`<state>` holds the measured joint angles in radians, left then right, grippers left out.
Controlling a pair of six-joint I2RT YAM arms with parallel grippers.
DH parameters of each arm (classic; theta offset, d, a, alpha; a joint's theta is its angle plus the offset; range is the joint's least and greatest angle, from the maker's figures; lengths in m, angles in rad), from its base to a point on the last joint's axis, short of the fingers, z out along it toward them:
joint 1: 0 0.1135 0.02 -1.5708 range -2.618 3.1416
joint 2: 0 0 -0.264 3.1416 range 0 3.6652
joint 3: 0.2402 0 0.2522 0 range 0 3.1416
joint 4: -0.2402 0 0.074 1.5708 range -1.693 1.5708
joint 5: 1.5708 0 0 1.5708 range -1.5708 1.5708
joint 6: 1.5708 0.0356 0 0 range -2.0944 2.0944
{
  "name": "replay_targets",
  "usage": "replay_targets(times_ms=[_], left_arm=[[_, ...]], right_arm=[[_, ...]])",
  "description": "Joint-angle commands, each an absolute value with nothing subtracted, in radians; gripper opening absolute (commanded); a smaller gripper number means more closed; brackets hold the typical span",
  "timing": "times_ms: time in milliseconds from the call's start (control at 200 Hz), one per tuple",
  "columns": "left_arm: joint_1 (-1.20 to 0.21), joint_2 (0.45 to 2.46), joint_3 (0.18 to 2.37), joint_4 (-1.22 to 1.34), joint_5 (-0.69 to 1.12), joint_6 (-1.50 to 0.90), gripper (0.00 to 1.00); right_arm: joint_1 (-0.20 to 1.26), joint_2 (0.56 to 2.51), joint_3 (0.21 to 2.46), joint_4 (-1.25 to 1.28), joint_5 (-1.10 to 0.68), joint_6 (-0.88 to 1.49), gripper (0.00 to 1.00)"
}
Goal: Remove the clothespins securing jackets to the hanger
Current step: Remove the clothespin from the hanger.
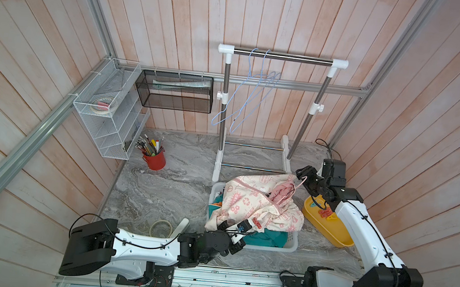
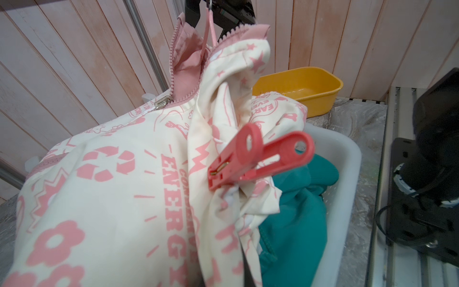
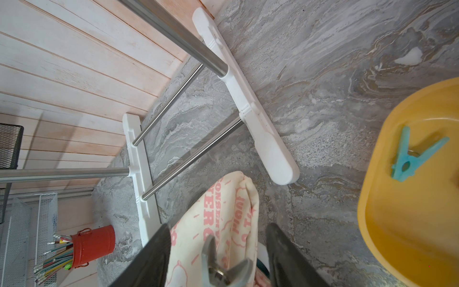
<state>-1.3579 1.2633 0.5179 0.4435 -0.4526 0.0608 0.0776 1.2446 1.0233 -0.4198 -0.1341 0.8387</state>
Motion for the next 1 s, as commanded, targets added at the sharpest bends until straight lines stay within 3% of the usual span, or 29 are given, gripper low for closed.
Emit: replay_targets(times_ms=[0, 450, 995], left_arm=[[-1.364, 1.272, 0.487, 0.430, -0.422, 0.066, 0.00], [-1.374, 1.301, 0.482, 0.474, -0.445, 0.106, 0.00], [-1.385, 1.304, 0.467, 0.495, -0.451, 0.101, 0.00]], right_arm=[[0.074, 1.263, 1.002, -0.422, -0.156, 0.874, 0.58], [0.075, 1.307, 1.028, -0.456, -0.159, 0.888, 0.43], [0.035, 1.313, 1.048, -0.471, -0.161, 0.863, 0.32]])
